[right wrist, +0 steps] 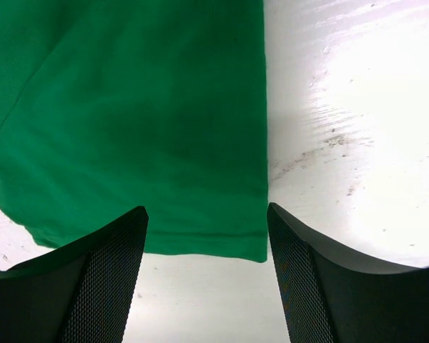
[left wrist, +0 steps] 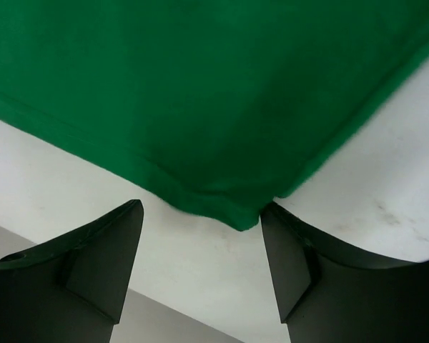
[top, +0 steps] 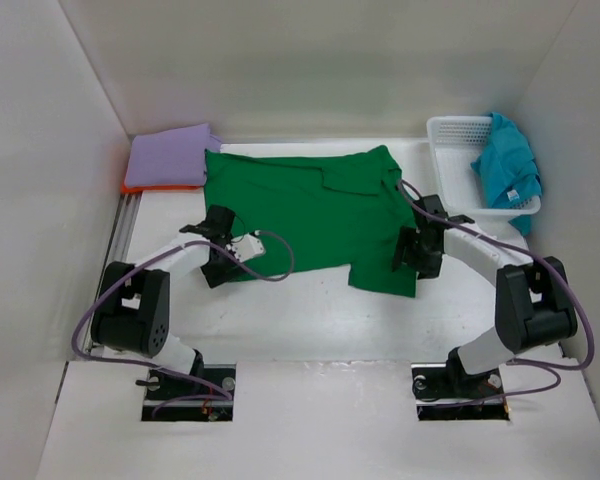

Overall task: Fold and stack the t-shirts
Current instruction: Flatten out the tshirt

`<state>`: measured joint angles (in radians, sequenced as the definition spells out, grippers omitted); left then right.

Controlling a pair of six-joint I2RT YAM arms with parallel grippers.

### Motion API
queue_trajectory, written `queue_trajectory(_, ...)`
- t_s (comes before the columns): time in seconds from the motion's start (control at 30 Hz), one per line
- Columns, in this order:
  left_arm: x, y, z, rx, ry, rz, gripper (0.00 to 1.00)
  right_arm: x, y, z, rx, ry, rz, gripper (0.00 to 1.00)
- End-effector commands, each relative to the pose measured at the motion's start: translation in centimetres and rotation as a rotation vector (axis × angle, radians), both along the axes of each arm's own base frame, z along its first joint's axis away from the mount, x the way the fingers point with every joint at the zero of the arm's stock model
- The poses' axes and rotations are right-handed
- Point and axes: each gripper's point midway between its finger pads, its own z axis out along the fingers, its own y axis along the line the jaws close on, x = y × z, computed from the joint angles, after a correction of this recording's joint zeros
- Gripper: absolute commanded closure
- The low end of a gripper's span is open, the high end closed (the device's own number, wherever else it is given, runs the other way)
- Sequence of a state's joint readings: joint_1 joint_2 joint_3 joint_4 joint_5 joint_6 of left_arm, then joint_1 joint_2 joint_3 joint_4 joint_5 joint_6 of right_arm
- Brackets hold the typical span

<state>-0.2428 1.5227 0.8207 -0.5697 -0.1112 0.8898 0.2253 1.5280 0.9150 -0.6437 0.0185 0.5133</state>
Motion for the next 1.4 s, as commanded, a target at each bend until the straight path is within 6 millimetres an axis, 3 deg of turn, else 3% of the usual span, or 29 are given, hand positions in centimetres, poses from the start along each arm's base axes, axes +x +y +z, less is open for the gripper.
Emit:
queue_trajectory(0.0,3.5,-0.5,-0.5,-0.019,-0.103,0.038,0.35,1.0,1.4,0.8,0.047,-0.064,-0.021,0.27)
queue_trajectory(0.17,3.8,-0.1,-2.2,0.023,-0.072,0.057,0.40,-0.2,1.7,-1.0,0.056,-0.007,-0.024,0.30)
queue_trajectory(0.23,3.3,-0.5,-2.8,0.018,-0.051,0.055,0.50,-1.0,2.0,-1.5,0.072,0.021,-0.017,0.36)
queue_trajectory(0.27,3.1,-0.7,-2.9,0.011,-0.043,0.057,0.60,-1.3,2.1,-1.6,0.082,0.029,-0.012,0.44)
queue_trajectory(0.37,2.7,-1.0,-3.2,-0.006,-0.032,0.086,0.91,-1.6,2.3,-1.6,0.125,0.033,-0.017,0.90)
queue_trajectory(0.4,2.9,-1.0,-2.9,-0.018,-0.046,0.107,0.96,-1.4,2.2,-1.5,0.136,0.029,-0.024,0.98)
queue_trajectory(0.47,3.9,-1.2,-1.7,-0.058,-0.087,0.149,1.00,-0.6,2.2,-0.7,0.154,0.003,-0.028,1.00)
queue_trajectory(0.57,7.1,-0.9,1.9,-0.145,-0.191,0.233,1.00,2.8,2.5,2.3,0.188,-0.096,-0.027,1.00)
queue_trajectory(0.67,12.4,-0.1,6.9,-0.223,-0.294,0.287,1.00,9.0,2.5,7.8,0.228,-0.243,-0.017,1.00)
queue_trajectory(0.73,17.2,0.6,11.7,-0.259,-0.395,0.317,1.00,14.3,2.2,13.7,0.256,-0.375,-0.011,1.00)
queue_trajectory(0.77,19.9,0.9,15.1,-0.278,-0.466,0.327,1.00,16.4,1.9,16.7,0.258,-0.440,-0.005,1.00)
queue_trajectory(0.8,22.5,1.3,18.8,-0.297,-0.546,0.340,1.00,19.3,1.1,21.7,0.248,-0.554,-0.003,1.00)
queue_trajectory(0.87,26.5,2.0,27.7,-0.352,-0.743,0.355,1.00,22.1,-0.4,29.6,0.231,-0.726,-0.021,1.00)
queue_trajectory(0.93,28.2,2.5,36.2,-0.408,-0.942,0.359,1.00,22.9,-2.2,37.9,0.198,-0.911,-0.045,1.00)
queue_trajectory(0.97,28.2,2.6,39.4,-0.422,-1.021,0.350,1.00,22.5,-2.7,41.3,0.181,-0.994,-0.049,1.00)
queue_trajectory(1.03,27.4,2.7,43.3,-0.427,-1.116,0.319,1.00,20.9,-3.3,45.7,0.166,-1.101,-0.047,1.00)
queue_trajectory(1.07,26.8,2.7,44.0,-0.423,-1.131,0.305,1.00,19.8,-3.4,46.8,0.165,-1.128,-0.046,1.00)
queue_trajectory(1.13,25.4,2.7,43.8,-0.407,-1.121,0.290,1.00,17.9,-3.4,46.8,0.160,-1.121,-0.042,1.00)
queue_trajectory(1.2,24.3,2.4,42.3,-0.398,-1.073,0.284,1.00,16.4,-3.6,44.7,0.152,-1.081,-0.052,1.00)
queue_trajectory(1.27,23.2,1.9,38.4,-0.374,-0.971,0.269,0.99,15.6,-3.5,40.4,0.161,-0.996,-0.071,1.00)
queue_trajectory(1.37,20.9,-0.1,31.7,-0.349,-0.814,0.227,0.98,14.3,1.4,31.4,0.220,-0.807,0.022,0.94)
